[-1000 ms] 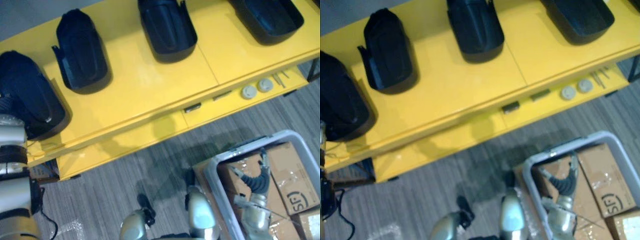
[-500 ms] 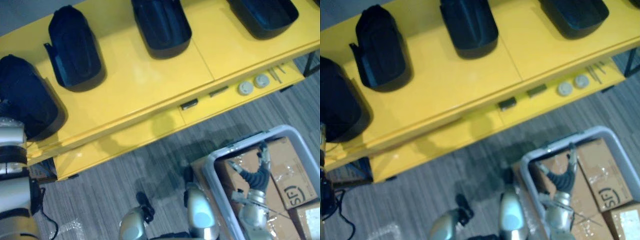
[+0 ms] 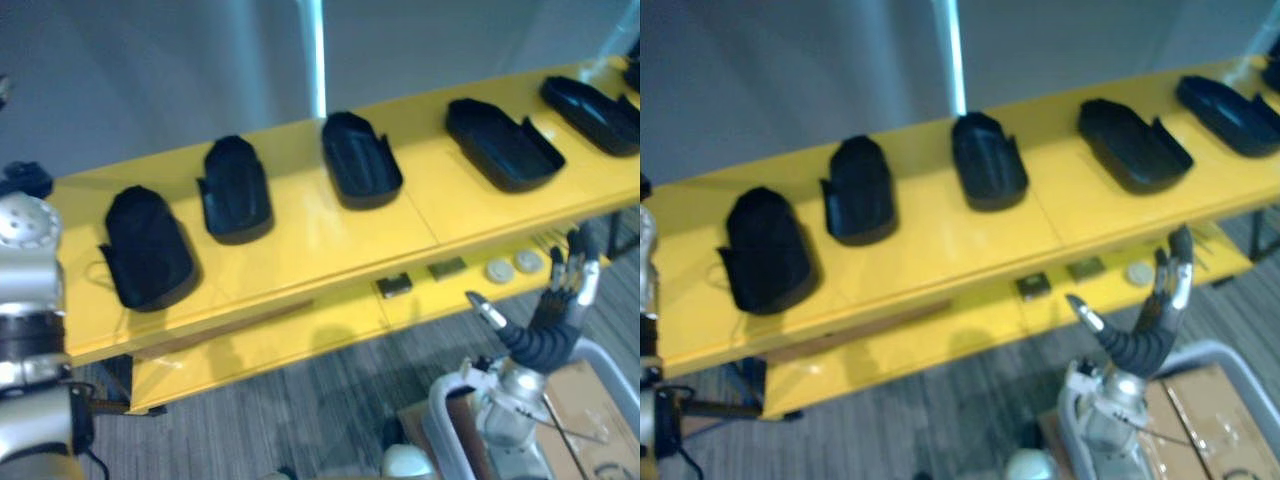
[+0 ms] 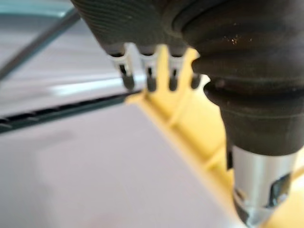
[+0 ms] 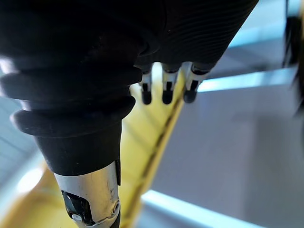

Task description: Walk over and take plastic housings, then place them on the shelf

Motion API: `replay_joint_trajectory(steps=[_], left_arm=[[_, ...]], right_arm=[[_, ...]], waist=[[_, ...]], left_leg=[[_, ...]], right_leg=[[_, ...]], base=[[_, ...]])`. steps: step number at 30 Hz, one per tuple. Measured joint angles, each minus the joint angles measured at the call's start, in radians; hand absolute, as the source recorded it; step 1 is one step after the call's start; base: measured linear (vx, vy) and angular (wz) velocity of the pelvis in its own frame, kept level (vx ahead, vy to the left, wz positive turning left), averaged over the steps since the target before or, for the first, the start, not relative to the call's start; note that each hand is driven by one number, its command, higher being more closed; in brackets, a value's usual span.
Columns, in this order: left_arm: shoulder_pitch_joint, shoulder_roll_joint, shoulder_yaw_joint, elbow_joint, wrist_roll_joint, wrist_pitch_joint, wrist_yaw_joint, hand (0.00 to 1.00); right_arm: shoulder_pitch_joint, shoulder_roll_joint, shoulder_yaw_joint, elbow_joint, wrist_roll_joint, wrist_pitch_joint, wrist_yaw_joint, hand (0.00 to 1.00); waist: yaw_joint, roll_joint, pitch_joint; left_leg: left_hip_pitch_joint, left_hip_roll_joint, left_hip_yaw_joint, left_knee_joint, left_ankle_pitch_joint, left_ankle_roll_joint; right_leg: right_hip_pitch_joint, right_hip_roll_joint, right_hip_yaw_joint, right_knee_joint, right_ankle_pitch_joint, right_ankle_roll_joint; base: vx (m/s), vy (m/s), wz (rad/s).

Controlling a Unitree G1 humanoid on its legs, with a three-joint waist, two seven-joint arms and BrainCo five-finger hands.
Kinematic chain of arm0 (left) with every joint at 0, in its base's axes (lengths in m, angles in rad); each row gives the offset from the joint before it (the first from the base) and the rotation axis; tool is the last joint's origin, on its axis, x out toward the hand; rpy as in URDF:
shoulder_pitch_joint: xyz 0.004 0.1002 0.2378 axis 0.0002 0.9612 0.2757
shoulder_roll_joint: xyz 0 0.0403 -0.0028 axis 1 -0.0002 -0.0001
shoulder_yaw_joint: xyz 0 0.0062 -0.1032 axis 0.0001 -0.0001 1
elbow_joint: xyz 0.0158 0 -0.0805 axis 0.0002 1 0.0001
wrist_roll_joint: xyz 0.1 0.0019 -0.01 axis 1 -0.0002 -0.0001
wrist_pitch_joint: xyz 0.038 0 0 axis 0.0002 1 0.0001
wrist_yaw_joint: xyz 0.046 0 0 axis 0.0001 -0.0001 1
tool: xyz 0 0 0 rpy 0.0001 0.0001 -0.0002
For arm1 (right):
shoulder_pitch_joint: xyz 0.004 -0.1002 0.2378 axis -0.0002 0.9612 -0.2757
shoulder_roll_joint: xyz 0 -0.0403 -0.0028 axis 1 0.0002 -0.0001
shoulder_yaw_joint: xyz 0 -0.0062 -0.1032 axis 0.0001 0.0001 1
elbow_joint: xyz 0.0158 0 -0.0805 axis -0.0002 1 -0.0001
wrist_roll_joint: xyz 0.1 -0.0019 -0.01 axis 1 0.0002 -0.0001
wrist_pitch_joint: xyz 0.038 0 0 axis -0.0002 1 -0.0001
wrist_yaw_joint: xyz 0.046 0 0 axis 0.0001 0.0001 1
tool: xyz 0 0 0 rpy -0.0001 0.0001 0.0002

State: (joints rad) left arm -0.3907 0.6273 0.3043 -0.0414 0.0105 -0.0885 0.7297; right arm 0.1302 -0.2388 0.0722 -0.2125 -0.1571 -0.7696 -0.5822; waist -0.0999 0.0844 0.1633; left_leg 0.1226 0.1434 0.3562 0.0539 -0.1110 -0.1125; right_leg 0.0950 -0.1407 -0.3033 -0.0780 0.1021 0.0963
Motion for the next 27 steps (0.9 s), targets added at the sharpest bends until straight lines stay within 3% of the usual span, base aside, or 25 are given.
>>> replay_joint_trajectory(steps=[1,3,4,6,9,13,15,18,21,22,25,27], left_arm=[[0.052,-0.043,0.005,-0.057,0.0,-0.007,-0.004,0.0],[0.284,-0.216,0.009,-0.244,-0.004,-0.023,-0.014,0.0],[0.341,-0.263,0.01,-0.278,-0.004,-0.031,-0.015,0.0],[0.549,-0.43,0.046,-0.368,-0.014,-0.059,-0.036,0.0],[0.737,-0.585,0.055,-0.392,-0.053,-0.097,-0.065,0.0],[0.814,-0.627,0.035,-0.398,-0.051,-0.131,-0.142,0.0],[0.821,-0.643,0.032,-0.399,-0.048,-0.17,-0.17,0.0],[0.792,-0.626,0.036,-0.416,-0.04,-0.238,-0.212,0.0],[0.702,-0.583,0.024,-0.396,-0.04,-0.25,-0.271,0.0],[0.671,-0.564,0.014,-0.38,-0.036,-0.246,-0.275,0.0],[0.626,-0.509,-0.013,-0.359,-0.077,-0.226,-0.274,0.0],[0.617,-0.518,-0.066,-0.355,-0.081,-0.211,-0.275,0.0]], right_arm=[[-0.014,0.0,0.012,-0.003,0.019,0.01,0.024,0.0],[-0.063,0.002,0.069,-0.002,0.075,0.051,0.101,0.0],[-0.074,0.006,0.078,-0.002,0.083,0.064,0.123,0.0],[-0.123,0.028,0.118,0.025,0.129,0.117,0.208,0.0],[-0.172,0.067,0.149,0.116,0.184,0.185,0.297,0.0],[-0.176,0.089,0.196,0.153,0.206,0.236,0.347,0.0],[-0.174,0.089,0.208,0.164,0.245,0.243,0.356,0.0],[-0.165,0.083,0.201,0.183,0.301,0.245,0.339,0.0],[-0.109,0.086,0.188,0.197,0.305,0.252,0.302,0.0],[-0.096,0.095,0.186,0.213,0.305,0.256,0.291,0.0],[-0.052,0.165,0.197,0.23,0.341,0.266,0.303,0.0],[-0.004,0.181,0.195,0.195,0.312,0.266,0.316,0.0]], waist=[[0.013,0.006,-0.006],[0.061,0.016,-0.021],[0.071,0.015,-0.022],[0.129,0.006,-0.03],[0.179,-0.014,-0.039],[0.192,-0.044,-0.037],[0.188,-0.039,-0.042],[0.139,-0.024,-0.049],[0.141,-0.019,-0.043],[0.142,-0.017,-0.03],[0.134,-0.052,0.007],[0.111,-0.073,0.005]], left_leg=[[0.001,0.0,-0.019,-0.004,0.001,0.0],[-0.001,-0.001,-0.075,-0.011,0.012,0.002],[-0.003,-0.001,-0.09,-0.011,0.014,0.002],[-0.033,0.0,-0.142,0.0,0.019,0.001],[-0.074,0.001,-0.187,0.045,0.018,0.001],[-0.12,0.01,-0.189,0.132,-0.019,0.006],[-0.147,0.024,-0.194,0.192,-0.05,0.02],[-0.193,0.027,-0.199,0.305,-0.124,0.017],[-0.192,0.015,-0.175,0.385,-0.169,0.034],[-0.189,0.012,-0.154,0.406,-0.179,0.044],[-0.176,-0.011,-0.076,0.369,-0.172,0.069],[-0.176,-0.017,-0.092,0.295,-0.145,0.099]], right_leg=[[0.007,0.0,-0.012,0.0,0.0,0.0],[0.039,0.0,-0.071,0.0,0.0,0.0],[0.045,0.0,-0.087,-0.001,0.0,0.0],[0.046,0.002,-0.115,-0.001,-0.001,-0.001],[0.047,0.0,-0.113,-0.001,-0.008,-0.006],[0.038,-0.01,-0.088,-0.001,-0.051,0.021],[0.015,-0.004,-0.051,0.003,-0.057,0.015],[-0.009,-0.016,-0.019,0.028,-0.048,0.036],[-0.018,-0.046,0.015,0.089,-0.028,0.053],[-0.037,-0.06,0.038,0.135,-0.033,0.049],[-0.116,-0.092,0.061,0.238,-0.084,-0.045],[-0.124,-0.032,0.06,0.329,-0.138,-0.051]], base=[[0.02,0.007,0.6],[0.01,0.017,0.73],[-0.01,0.002,0.71],[-0.04,-0.006,0.56],[-0.1,0.008,0.37],[-0.13,-0.006,-0.06],[-0.16,0.019,-0.44],[-0.11,0.134,-0.31],[-0.06,0.234,-0.34],[-0.09,0.301,-0.51],[-0.17,0.215,-0.47],[-0.07,0.037,0.06]])
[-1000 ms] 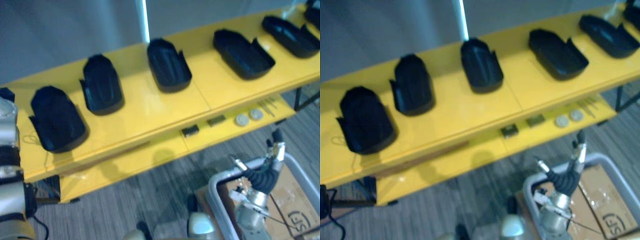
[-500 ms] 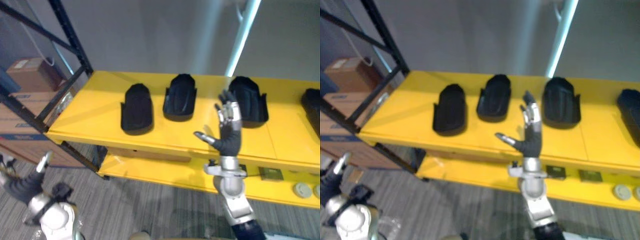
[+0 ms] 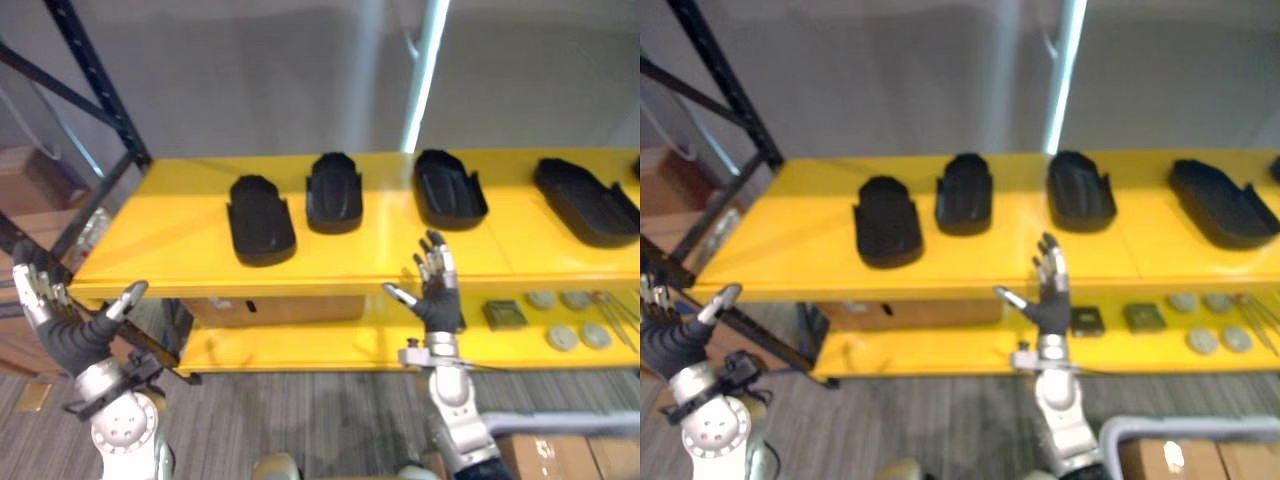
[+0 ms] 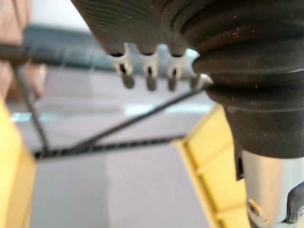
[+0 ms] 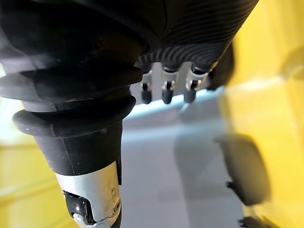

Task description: Walk over and take plastic housings, then place them on the shelf

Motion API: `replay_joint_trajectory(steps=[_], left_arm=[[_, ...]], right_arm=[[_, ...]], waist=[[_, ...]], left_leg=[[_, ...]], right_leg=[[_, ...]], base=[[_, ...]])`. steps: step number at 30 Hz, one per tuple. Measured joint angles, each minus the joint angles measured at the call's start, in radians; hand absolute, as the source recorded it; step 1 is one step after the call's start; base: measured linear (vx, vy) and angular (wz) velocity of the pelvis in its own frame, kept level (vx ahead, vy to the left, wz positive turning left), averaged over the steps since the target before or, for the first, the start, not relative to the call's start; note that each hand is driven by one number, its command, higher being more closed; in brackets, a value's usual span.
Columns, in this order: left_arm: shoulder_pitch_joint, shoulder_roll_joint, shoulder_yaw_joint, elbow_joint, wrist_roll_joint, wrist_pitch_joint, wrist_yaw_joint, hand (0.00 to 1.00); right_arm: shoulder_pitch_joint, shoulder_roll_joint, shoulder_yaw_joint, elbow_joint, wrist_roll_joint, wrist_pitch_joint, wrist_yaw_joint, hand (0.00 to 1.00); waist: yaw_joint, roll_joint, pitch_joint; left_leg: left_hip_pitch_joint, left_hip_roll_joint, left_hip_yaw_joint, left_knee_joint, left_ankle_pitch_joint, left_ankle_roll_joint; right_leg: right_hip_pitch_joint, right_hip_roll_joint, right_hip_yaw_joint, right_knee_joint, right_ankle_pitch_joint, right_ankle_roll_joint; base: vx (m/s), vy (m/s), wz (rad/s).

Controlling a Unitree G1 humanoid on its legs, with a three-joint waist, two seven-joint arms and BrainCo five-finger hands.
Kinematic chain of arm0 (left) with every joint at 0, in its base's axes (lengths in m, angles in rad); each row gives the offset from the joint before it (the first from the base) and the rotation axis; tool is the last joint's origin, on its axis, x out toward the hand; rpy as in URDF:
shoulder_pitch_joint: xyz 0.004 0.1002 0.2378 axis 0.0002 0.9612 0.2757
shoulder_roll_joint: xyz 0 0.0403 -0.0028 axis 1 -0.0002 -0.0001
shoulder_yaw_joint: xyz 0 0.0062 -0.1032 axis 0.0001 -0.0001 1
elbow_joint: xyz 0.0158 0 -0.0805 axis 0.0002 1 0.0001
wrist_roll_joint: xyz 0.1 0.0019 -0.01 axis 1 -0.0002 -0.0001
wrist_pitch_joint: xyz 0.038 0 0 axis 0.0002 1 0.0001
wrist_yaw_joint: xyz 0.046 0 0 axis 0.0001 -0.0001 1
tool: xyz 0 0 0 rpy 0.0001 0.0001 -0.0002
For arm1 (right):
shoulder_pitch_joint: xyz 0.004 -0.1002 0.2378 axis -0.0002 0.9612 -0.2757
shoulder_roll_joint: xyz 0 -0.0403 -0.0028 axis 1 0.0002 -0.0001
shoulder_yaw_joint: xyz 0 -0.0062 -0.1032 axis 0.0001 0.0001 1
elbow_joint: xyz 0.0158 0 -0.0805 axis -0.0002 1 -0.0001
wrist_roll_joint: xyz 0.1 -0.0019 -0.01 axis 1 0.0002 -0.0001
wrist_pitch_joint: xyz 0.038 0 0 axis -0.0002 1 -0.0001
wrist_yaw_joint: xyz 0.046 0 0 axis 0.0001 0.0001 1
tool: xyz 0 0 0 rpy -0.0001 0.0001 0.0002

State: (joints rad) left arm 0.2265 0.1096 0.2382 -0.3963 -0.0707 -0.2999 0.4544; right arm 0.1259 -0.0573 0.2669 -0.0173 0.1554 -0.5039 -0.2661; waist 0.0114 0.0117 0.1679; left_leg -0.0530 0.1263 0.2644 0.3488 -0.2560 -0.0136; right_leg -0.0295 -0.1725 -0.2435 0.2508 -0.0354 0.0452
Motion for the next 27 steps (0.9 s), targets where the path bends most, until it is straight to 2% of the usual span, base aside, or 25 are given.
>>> replay_joint_trajectory(steps=[2,3,6,15,16,19,20,21,23,24,25,27], left_arm=[[0.001,-0.003,-0.068,0.026,-0.003,0.022,-0.003,0.0],[0.003,-0.015,-0.105,0.041,-0.001,0.032,-0.003,0.0],[0.032,-0.06,-0.181,0.044,-0.007,0.037,-0.009,0.0],[0.04,-0.057,-0.219,0.044,-0.012,0.018,0.004,0.0],[0.041,-0.054,-0.219,0.047,-0.012,0.018,0.007,0.0],[0.046,-0.038,-0.215,0.071,-0.034,0.02,0.022,0.0],[0.049,-0.041,-0.21,0.08,-0.042,0.02,0.031,0.0],[0.062,-0.043,-0.208,0.086,-0.052,0.02,0.031,0.0],[0.081,-0.046,-0.196,0.086,-0.069,0.02,0.028,0.0],[0.076,-0.054,-0.182,0.086,-0.07,0.02,0.018,0.0],[0.073,-0.058,-0.177,0.086,-0.071,0.02,0.011,0.0],[0.067,-0.067,-0.176,0.086,-0.071,0.019,-0.006,0.0]], right_arm=[[0.026,-0.007,-0.011,-0.058,-0.008,0.001,-0.001,0.0],[0.042,-0.013,-0.015,-0.083,-0.003,0.001,0.004,0.0],[0.1,-0.022,-0.03,-0.08,0.022,0.004,0.028,0.0],[0.083,-0.033,-0.045,-0.036,-0.017,-0.001,0.029,0.0],[0.082,-0.03,-0.047,-0.036,-0.021,-0.001,0.029,0.0],[0.084,-0.024,-0.054,-0.029,-0.021,-0.007,0.042,0.0],[0.084,-0.03,-0.06,-0.029,-0.021,-0.02,0.051,0.0],[0.085,-0.037,-0.068,-0.028,-0.02,-0.04,0.054,0.0],[0.086,-0.046,-0.07,-0.026,-0.021,-0.054,0.053,0.0],[0.084,-0.042,-0.069,-0.028,-0.022,-0.065,0.053,0.0],[0.081,-0.044,-0.072,-0.029,-0.022,-0.068,0.053,0.0],[0.065,-0.047,-0.101,-0.034,-0.022,-0.068,0.046,0.0]], waist=[[-0.002,-0.004,-0.001],[-0.009,-0.009,-0.005],[-0.027,0.012,0.001],[-0.024,0.01,0.0],[-0.023,0.01,0.002],[-0.024,-0.005,0.014],[-0.023,0.007,0.027],[-0.02,0.031,0.039],[-0.021,0.044,0.035],[-0.022,0.026,0.036],[-0.02,0.026,0.036],[-0.027,0.027,0.035]], left_leg=[[0.0,-0.023,-0.011,-0.062,0.03,0.009],[-0.001,-0.041,-0.016,-0.089,0.052,0.002],[0.002,-0.062,-0.029,-0.144,0.11,-0.009],[0.069,-0.059,-0.002,-0.233,0.138,-0.023],[0.064,-0.058,0.01,-0.208,0.131,-0.015],[-0.023,-0.042,0.024,0.039,0.103,-0.005],[-0.074,-0.011,0.019,0.199,0.103,-0.005],[-0.107,0.025,0.007,0.326,0.109,0.002],[-0.123,0.036,-0.009,0.382,0.128,0.003],[-0.125,0.03,-0.007,0.375,0.133,-0.008],[-0.124,0.032,-0.007,0.361,0.119,-0.007],[-0.111,0.047,-0.062,0.184,0.093,-0.036]], right_leg=[[0.02,0.061,-0.001,-0.005,-0.07,-0.002],[0.049,0.083,0.003,-0.082,-0.088,0.007],[0.07,0.088,-0.007,-0.168,-0.029,0.014],[0.095,0.094,0.02,-0.203,-0.023,0.007],[0.097,0.089,0.026,-0.201,-0.03,0.006],[0.113,0.068,0.03,-0.169,-0.072,0.016],[0.139,0.069,0.028,-0.163,-0.08,0.015],[0.168,0.082,0.029,-0.155,-0.093,0.015],[0.189,0.083,0.035,-0.147,-0.107,0.011],[0.189,0.063,0.036,-0.15,-0.105,0.011],[0.187,0.054,0.032,-0.149,-0.102,0.014],[0.172,0.023,0.034,-0.137,-0.101,0.015]], base=[[0.0,0.005,0.14],[0.03,-0.02,0.1],[0.09,0.002,0.11],[0.09,-0.018,-0.09],[0.05,0.022,-0.23],[0.02,-0.012,-0.07],[0.03,-0.005,-0.11],[0.04,0.007,-0.14],[0.06,0.058,-0.09],[0.08,0.063,-0.02],[0.09,0.069,0.09],[0.05,0.069,0.14]])
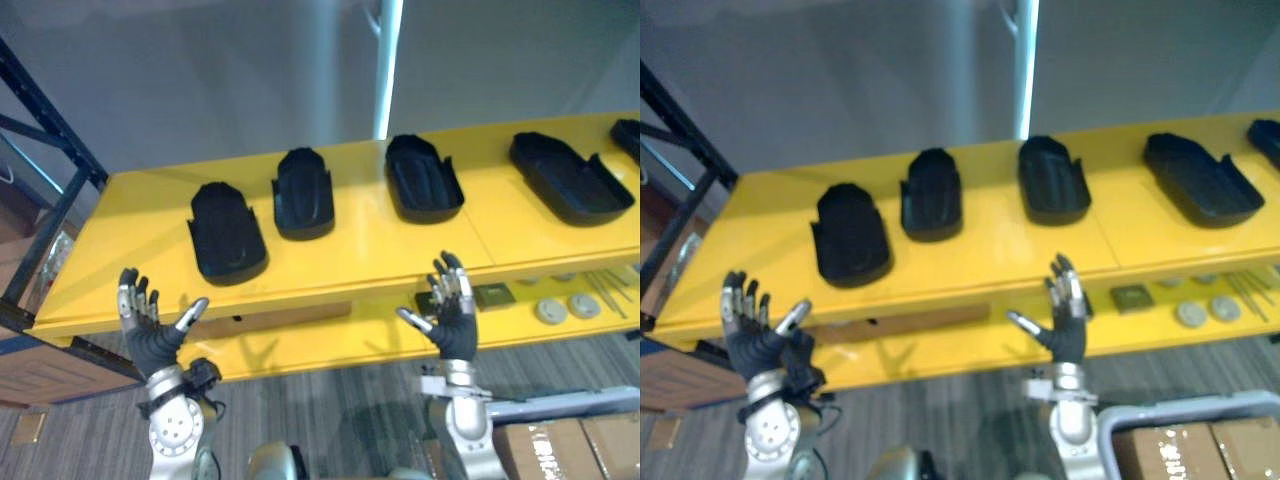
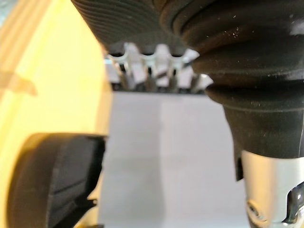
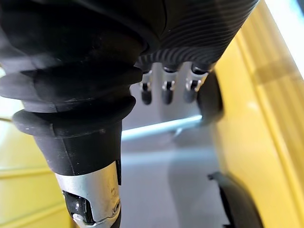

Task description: Walk over and take plastic housings, then place them on the shelf

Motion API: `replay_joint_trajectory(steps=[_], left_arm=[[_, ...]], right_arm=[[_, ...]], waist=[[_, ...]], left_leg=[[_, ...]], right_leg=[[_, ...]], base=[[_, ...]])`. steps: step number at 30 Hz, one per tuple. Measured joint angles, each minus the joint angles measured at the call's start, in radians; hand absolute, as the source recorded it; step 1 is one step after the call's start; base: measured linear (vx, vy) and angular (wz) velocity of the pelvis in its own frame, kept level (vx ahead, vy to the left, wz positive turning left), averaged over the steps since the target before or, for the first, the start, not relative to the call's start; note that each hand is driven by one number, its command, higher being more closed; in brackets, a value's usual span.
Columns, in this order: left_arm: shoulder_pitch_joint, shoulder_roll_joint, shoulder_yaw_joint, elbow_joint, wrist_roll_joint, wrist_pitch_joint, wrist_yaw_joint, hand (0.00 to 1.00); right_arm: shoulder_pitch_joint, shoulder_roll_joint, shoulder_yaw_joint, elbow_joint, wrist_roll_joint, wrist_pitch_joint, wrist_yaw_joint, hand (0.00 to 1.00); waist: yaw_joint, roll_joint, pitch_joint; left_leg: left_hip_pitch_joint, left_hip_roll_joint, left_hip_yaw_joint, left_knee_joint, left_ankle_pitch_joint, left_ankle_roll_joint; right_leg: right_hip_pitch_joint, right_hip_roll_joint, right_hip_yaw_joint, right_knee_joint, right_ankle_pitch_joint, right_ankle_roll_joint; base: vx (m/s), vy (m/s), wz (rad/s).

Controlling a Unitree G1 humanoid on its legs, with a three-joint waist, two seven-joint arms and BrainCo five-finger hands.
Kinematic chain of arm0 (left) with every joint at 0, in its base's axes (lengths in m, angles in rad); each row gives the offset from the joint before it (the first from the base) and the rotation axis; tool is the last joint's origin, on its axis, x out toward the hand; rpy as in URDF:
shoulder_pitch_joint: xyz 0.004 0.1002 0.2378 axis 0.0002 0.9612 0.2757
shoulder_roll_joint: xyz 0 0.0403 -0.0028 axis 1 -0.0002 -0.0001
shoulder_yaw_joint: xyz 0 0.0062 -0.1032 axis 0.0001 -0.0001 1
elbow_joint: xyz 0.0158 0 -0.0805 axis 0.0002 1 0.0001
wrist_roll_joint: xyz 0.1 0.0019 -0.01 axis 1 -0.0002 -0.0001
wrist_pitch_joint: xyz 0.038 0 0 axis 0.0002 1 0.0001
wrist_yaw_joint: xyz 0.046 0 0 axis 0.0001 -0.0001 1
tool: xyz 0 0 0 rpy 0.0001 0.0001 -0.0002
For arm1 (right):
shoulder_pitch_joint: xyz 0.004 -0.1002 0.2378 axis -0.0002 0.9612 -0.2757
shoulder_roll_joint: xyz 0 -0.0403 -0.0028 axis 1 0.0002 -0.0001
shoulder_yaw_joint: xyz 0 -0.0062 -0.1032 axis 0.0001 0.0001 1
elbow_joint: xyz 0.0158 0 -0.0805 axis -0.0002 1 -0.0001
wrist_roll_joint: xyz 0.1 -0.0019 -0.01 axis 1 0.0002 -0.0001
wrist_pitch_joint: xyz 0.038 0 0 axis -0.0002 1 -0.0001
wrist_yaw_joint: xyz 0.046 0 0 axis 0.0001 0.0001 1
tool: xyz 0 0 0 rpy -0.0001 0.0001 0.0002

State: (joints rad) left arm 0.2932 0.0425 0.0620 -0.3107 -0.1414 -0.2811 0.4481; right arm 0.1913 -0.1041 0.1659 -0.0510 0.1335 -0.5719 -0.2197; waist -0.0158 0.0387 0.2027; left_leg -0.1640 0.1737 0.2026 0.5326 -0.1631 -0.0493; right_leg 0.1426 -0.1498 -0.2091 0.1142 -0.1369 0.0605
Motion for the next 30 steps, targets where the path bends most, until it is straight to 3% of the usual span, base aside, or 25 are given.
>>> replay_joint_trajectory(steps=[1,3,4,5,6,8,9,11,12,14,16,18,19,23,25,27,29,30], left_arm=[[0.001,-0.008,0.002,0.0,0.0,0.0,0.0,0.0],[0.007,-0.022,0.003,-0.001,-0.004,-0.001,0.007,0.0],[0.009,-0.022,0.004,-0.001,-0.003,-0.001,0.012,0.0],[0.011,-0.022,0.006,0.0,0.005,0.0,0.024,0.0],[0.006,-0.022,0.006,0.007,0.008,0.002,0.032,0.0],[-0.038,0.008,0.032,0.045,0.046,0.044,0.096,0.0],[-0.066,0.03,0.05,0.088,0.086,0.078,0.132,0.0],[-0.09,0.047,0.077,0.157,0.111,0.127,0.163,0.0],[-0.094,0.052,0.136,0.213,0.101,0.159,0.193,0.0],[-0.079,0.058,0.205,0.281,0.086,0.175,0.219,0.0],[-0.066,0.087,0.265,0.365,0.079,0.161,0.261,0.0],[-0.103,0.154,0.295,0.479,0.054,0.141,0.273,0.0],[-0.114,0.16,0.3,0.506,0.05,0.134,0.274,0.0],[-0.172,0.157,0.313,0.696,0.021,0.034,0.28,0.0],[-0.175,0.124,0.317,0.796,-0.014,0.009,0.298,0.0],[-0.154,0.051,0.32,0.904,-0.015,-0.022,0.382,0.0],[-0.093,-0.047,0.321,0.925,-0.015,-0.066,0.492,0.0],[-0.08,-0.057,0.325,0.926,-0.014,-0.07,0.512,0.0]], right_arm=[[-0.004,0.0,-0.004,0.0,0.0,0.0,0.0,0.0],[-0.011,-0.001,-0.006,0.001,-0.001,0.0,-0.001,0.0],[-0.013,-0.002,-0.007,0.001,-0.001,-0.002,-0.001,0.0],[-0.019,-0.013,-0.009,0.0,-0.001,-0.005,-0.001,0.0],[-0.02,-0.017,-0.011,0.004,-0.002,-0.006,-0.003,0.0],[-0.014,0.01,-0.017,0.024,-0.016,-0.003,-0.034,0.0],[-0.014,0.028,-0.021,0.024,-0.029,-0.003,-0.057,0.0],[-0.016,0.038,-0.026,0.023,-0.03,-0.004,-0.087,0.0],[-0.017,0.051,-0.026,0.02,-0.029,-0.008,-0.107,0.0],[-0.02,0.07,-0.02,0.019,-0.029,-0.013,-0.108,0.0],[-0.018,0.076,0.01,0.011,-0.032,-0.012,-0.107,0.0],[-0.024,0.069,0.02,-0.023,-0.034,-0.011,-0.1,0.0],[-0.028,0.063,0.019,-0.033,-0.042,-0.012,-0.098,0.0],[-0.103,-0.056,-0.03,-0.13,-0.088,-0.011,-0.091,0.0],[-0.165,-0.092,-0.083,-0.182,-0.091,-0.011,-0.107,0.0],[-0.219,-0.115,-0.136,-0.222,-0.09,-0.007,-0.131,0.0],[-0.255,-0.123,-0.169,-0.251,-0.086,0.003,-0.149,0.0],[-0.257,-0.122,-0.17,-0.254,-0.085,0.005,-0.149,0.0]], waist=[[0.002,-0.001,0.0],[0.004,0.004,-0.002],[0.004,0.008,-0.005],[0.003,0.023,-0.014],[0.0,0.033,-0.022],[0.001,-0.047,-0.037],[-0.004,-0.072,-0.044],[-0.003,-0.075,-0.046],[0.0,-0.075,-0.046],[0.004,-0.074,-0.047],[0.005,-0.084,-0.053],[0.007,-0.08,-0.056],[0.007,-0.073,-0.055],[0.002,-0.029,-0.072],[0.003,-0.024,-0.07],[0.004,-0.03,-0.067],[0.019,-0.063,-0.051],[0.026,-0.067,-0.048]], left_leg=[[0.01,0.005,-0.016,-0.061,0.006,-0.01],[0.047,0.034,-0.08,-0.231,0.051,-0.065],[0.064,0.041,-0.083,-0.258,0.072,-0.063],[0.087,0.046,-0.075,-0.299,0.12,-0.058],[0.1,0.044,-0.06,-0.306,0.083,-0.111],[0.126,-0.044,-0.025,-0.33,0.07,-0.088],[0.128,-0.066,-0.027,-0.328,0.062,-0.074],[0.144,-0.068,-0.027,-0.336,0.057,-0.067],[0.172,-0.062,-0.015,-0.365,0.063,-0.058],[0.198,-0.054,0.013,-0.393,0.068,-0.05],[0.194,-0.038,0.03,-0.395,0.068,-0.05],[0.178,-0.022,0.035,-0.397,0.077,-0.059],[0.178,-0.021,0.036,-0.406,0.083,-0.061],[0.184,-0.013,0.048,-0.485,0.129,-0.075],[0.205,-0.01,0.043,-0.522,0.148,-0.074],[0.216,-0.008,0.026,-0.56,0.173,-0.076],[0.217,-0.002,0.012,-0.599,0.2,-0.085],[0.217,-0.002,0.008,-0.61,0.209,-0.086]], right_leg=[[-0.003,-0.008,0.007,0.001,0.0,0.001],[0.0,-0.027,0.035,0.001,0.001,0.014],[0.0,-0.031,0.043,0.001,0.0,0.029],[0.002,-0.042,0.055,0.002,-0.01,0.086],[0.006,-0.05,0.058,0.002,-0.01,0.1],[-0.002,-0.142,0.057,0.011,0.013,0.117],[-0.002,-0.163,0.048,0.024,0.042,0.128],[-0.015,-0.165,0.037,0.066,0.084,0.109],[-0.043,-0.164,0.015,0.124,0.114,0.08],[-0.074,-0.16,0.016,0.149,0.135,0.073],[-0.083,-0.135,0.016,0.114,0.141,0.066],[-0.07,-0.107,0.015,0.06,0.179,0.089],[-0.07,-0.104,0.015,0.052,0.18,0.089],[-0.044,-0.08,-0.016,-0.04,0.207,0.11],[-0.019,-0.07,-0.042,-0.068,0.207,0.11],[-0.005,-0.062,-0.065,-0.086,0.207,0.111],[-0.004,-0.048,-0.096,-0.097,0.202,0.106],[-0.004,-0.046,-0.099,-0.101,0.197,0.103]], base=[[0.07,0.169,-0.01],[0.11,0.297,-0.22],[0.12,0.353,-0.38],[0.1,0.314,-0.3],[0.12,0.406,-0.25],[0.09,0.398,-0.09],[0.06,0.301,0.01],[0.05,0.237,0.02],[0.04,0.22,-0.18],[0.02,0.122,-0.41],[0.0,0.024,-0.33],[-0.02,-0.021,-0.09],[-0.04,-0.03,-0.05],[-0.08,-0.06,-0.05],[-0.05,-0.059,0.12],[-0.05,-0.036,0.2],[-0.07,-0.035,0.23],[-0.04,-0.04,0.24]])
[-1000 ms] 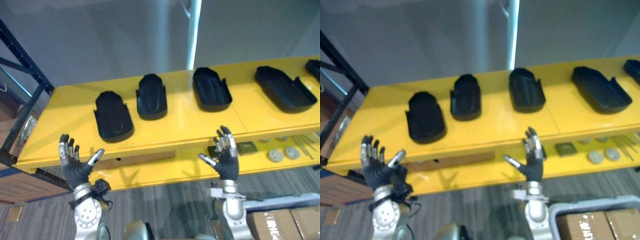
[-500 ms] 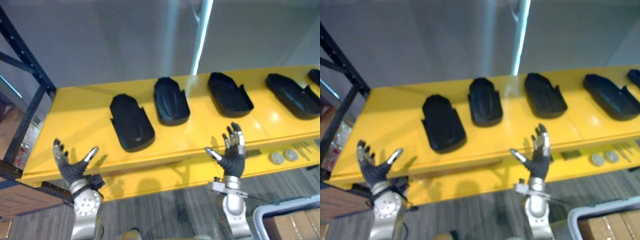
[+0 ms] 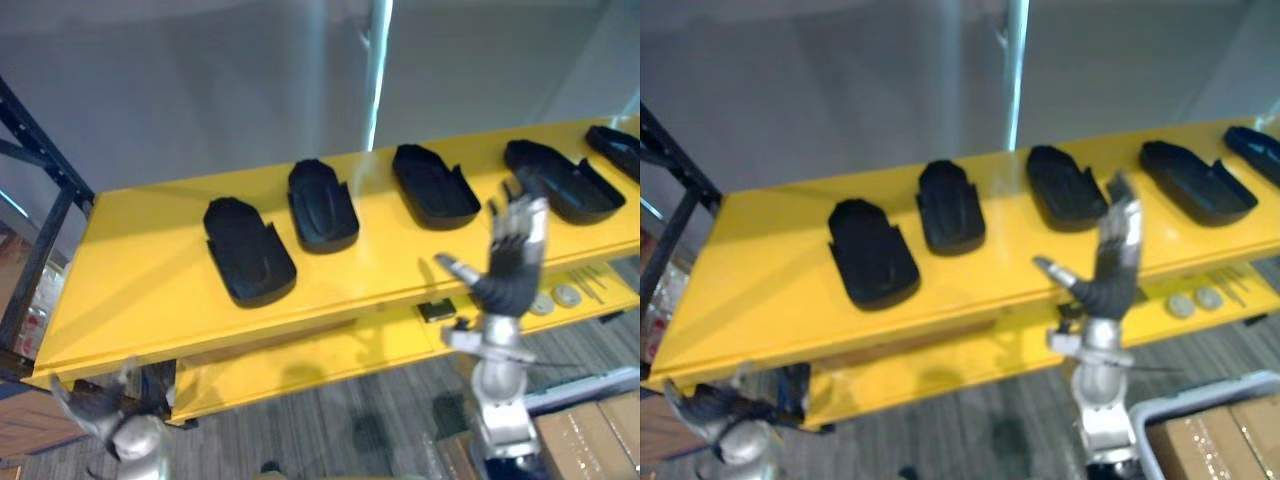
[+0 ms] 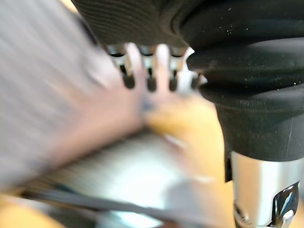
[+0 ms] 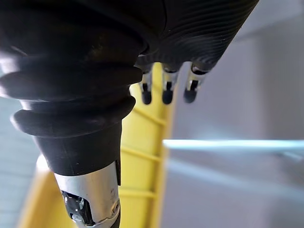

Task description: Walk over and take plastic housings, then place them on the shelf

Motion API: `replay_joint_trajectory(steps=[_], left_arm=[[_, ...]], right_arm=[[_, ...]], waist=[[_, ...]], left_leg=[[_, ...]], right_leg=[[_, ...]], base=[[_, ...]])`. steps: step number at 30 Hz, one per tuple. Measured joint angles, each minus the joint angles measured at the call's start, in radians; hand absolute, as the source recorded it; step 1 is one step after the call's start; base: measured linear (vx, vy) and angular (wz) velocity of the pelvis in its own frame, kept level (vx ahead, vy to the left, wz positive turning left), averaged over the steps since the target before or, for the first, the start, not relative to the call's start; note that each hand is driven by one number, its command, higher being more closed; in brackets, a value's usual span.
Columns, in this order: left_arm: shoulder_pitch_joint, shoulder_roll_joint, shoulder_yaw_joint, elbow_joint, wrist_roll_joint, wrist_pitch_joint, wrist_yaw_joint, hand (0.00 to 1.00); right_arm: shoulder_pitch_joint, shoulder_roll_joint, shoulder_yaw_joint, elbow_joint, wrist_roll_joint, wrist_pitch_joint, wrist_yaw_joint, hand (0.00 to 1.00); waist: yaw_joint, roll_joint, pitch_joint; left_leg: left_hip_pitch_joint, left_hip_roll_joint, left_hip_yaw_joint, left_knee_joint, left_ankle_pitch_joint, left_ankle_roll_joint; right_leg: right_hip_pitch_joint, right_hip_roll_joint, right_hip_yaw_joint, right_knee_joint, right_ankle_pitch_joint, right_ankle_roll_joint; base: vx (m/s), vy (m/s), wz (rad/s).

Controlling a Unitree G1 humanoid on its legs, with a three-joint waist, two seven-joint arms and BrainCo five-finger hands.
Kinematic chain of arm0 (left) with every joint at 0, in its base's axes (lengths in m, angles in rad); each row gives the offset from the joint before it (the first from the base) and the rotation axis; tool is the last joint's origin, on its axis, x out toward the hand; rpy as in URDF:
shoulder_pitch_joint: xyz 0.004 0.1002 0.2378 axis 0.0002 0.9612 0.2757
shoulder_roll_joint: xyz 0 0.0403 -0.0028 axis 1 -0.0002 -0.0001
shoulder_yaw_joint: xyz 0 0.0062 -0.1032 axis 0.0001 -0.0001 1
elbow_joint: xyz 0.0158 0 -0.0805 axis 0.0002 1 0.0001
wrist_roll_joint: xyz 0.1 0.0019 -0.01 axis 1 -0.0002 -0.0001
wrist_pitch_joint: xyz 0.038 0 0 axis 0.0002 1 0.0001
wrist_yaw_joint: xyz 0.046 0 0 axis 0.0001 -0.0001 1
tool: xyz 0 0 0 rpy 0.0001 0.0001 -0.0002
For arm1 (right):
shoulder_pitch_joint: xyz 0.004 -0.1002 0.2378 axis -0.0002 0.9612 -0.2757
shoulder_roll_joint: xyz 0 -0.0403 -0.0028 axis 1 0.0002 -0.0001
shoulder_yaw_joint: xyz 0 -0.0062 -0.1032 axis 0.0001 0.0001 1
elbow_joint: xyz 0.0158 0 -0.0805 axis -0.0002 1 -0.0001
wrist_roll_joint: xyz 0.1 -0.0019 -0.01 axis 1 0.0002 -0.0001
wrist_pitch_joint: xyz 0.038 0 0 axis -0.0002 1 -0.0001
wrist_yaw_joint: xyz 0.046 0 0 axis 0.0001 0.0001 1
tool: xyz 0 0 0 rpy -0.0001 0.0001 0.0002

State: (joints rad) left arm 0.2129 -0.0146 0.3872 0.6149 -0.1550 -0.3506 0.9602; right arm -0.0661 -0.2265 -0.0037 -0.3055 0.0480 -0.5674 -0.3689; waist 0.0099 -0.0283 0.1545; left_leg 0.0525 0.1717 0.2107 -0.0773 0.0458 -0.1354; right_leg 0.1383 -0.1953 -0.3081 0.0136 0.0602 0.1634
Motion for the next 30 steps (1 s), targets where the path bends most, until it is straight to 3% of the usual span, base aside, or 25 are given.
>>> replay_joint_trajectory(steps=[1,3,5,8,10,11,13,16,18,21,23,27,30], left_arm=[[0.013,-0.003,0.012,-0.001,0.009,-0.016,0.045,0.0],[0.031,-0.006,0.06,-0.07,0.156,-0.07,0.083,0.0],[0.033,-0.005,0.044,-0.253,0.243,-0.106,0.084,0.0],[0.01,0.007,0.005,-0.553,0.276,-0.162,0.04,0.0],[-0.016,0.01,-0.019,-0.68,0.289,-0.158,-0.01,0.0],[-0.037,0.011,-0.035,-0.711,0.297,-0.128,-0.025,0.0],[-0.059,0.013,-0.053,-0.702,0.311,-0.077,-0.03,0.0],[-0.064,0.012,-0.05,-0.616,0.226,-0.002,-0.023,0.0],[-0.043,0.012,-0.024,-0.463,0.163,0.03,-0.021,0.0],[-0.002,0.005,0.027,-0.297,0.153,0.031,-0.016,0.0],[0.053,0.004,0.067,-0.167,0.154,0.029,-0.017,0.0],[0.094,-0.004,0.081,-0.035,0.153,0.024,-0.075,0.0],[0.102,0.0,0.07,0.079,0.11,0.032,-0.216,0.0]], right_arm=[[-0.002,0.0,0.011,0.0,0.003,0.01,0.002,0.0],[-0.031,0.001,0.037,0.01,0.017,0.045,0.021,0.0],[-0.041,0.001,0.044,0.017,0.018,0.062,0.023,0.0],[-0.042,0.01,0.076,0.043,0.019,0.082,0.048,0.0],[-0.028,0.02,0.098,0.049,0.024,0.091,0.069,0.0],[-0.016,0.025,0.107,0.056,0.035,0.09,0.088,0.0],[-0.015,0.024,0.124,0.076,0.036,0.09,0.091,0.0],[-0.02,0.024,0.145,0.098,0.037,0.09,0.111,0.0],[-0.039,0.024,0.145,0.124,0.064,0.091,0.17,0.0],[-0.091,0.023,0.146,0.156,0.135,0.1,0.247,0.0],[-0.159,0.018,0.165,0.187,0.168,0.141,0.294,0.0],[-0.254,0.005,0.236,0.241,0.223,0.247,0.372,0.0],[-0.324,0.004,0.297,0.33,0.263,0.369,0.39,0.0]], waist=[[0.011,-0.021,-0.006],[0.037,-0.025,-0.008],[0.036,-0.02,-0.005],[0.035,-0.011,-0.006],[0.031,0.016,-0.003],[0.028,0.034,-0.008],[0.024,0.051,-0.019],[0.026,0.058,-0.023],[0.031,0.047,-0.025],[0.035,0.024,-0.034],[0.048,0.0,-0.048],[0.072,-0.012,-0.055],[0.095,-0.015,-0.056]], left_leg=[[-0.003,0.001,-0.012,-0.008,0.01,-0.002],[-0.002,0.001,-0.023,-0.008,0.02,-0.006],[-0.01,-0.005,-0.055,-0.009,0.031,-0.007],[-0.02,-0.008,-0.068,-0.01,0.046,-0.013],[-0.021,-0.008,-0.069,-0.01,0.056,-0.017],[-0.021,-0.009,-0.069,-0.01,0.062,-0.018],[-0.02,-0.008,-0.069,-0.01,0.066,-0.017],[-0.023,-0.003,-0.069,-0.011,0.071,-0.017],[-0.031,-0.001,-0.07,-0.012,0.076,-0.017],[-0.042,0.0,-0.072,-0.012,0.079,-0.018],[-0.043,0.001,-0.076,-0.012,0.08,-0.018],[-0.052,0.001,-0.1,-0.012,0.089,-0.021],[-0.055,0.004,-0.116,-0.012,0.094,-0.018]], right_leg=[[0.004,0.002,-0.02,-0.002,-0.012,0.003],[0.011,0.002,-0.034,0.005,-0.037,-0.004],[0.025,-0.001,-0.064,0.01,-0.057,-0.007],[0.027,-0.002,-0.08,0.012,-0.08,-0.01],[0.027,-0.002,-0.08,0.012,-0.081,-0.009],[0.027,-0.002,-0.08,0.012,-0.081,-0.009],[0.027,-0.001,-0.08,0.012,-0.081,-0.009],[0.023,0.004,-0.079,0.011,-0.083,-0.01],[0.015,0.005,-0.079,0.011,-0.088,-0.017],[0.002,0.007,-0.079,0.014,-0.088,-0.017],[0.003,0.007,-0.08,0.014,-0.088,-0.017],[0.003,0.008,-0.101,0.027,-0.093,-0.023],[0.014,0.014,-0.106,0.027,-0.095,-0.025]], base=[[-0.03,-0.049,0.21],[-0.04,-0.056,0.22],[-0.05,-0.036,0.38],[-0.07,-0.036,0.18],[-0.06,-0.024,-0.01],[-0.04,-0.019,-0.01],[0.0,0.0,0.0],[-0.04,-0.021,-0.01],[-0.04,-0.014,0.02],[-0.01,-0.004,0.01],[0.0,-0.012,0.02],[-0.02,-0.021,0.16],[-0.05,-0.018,0.12]])
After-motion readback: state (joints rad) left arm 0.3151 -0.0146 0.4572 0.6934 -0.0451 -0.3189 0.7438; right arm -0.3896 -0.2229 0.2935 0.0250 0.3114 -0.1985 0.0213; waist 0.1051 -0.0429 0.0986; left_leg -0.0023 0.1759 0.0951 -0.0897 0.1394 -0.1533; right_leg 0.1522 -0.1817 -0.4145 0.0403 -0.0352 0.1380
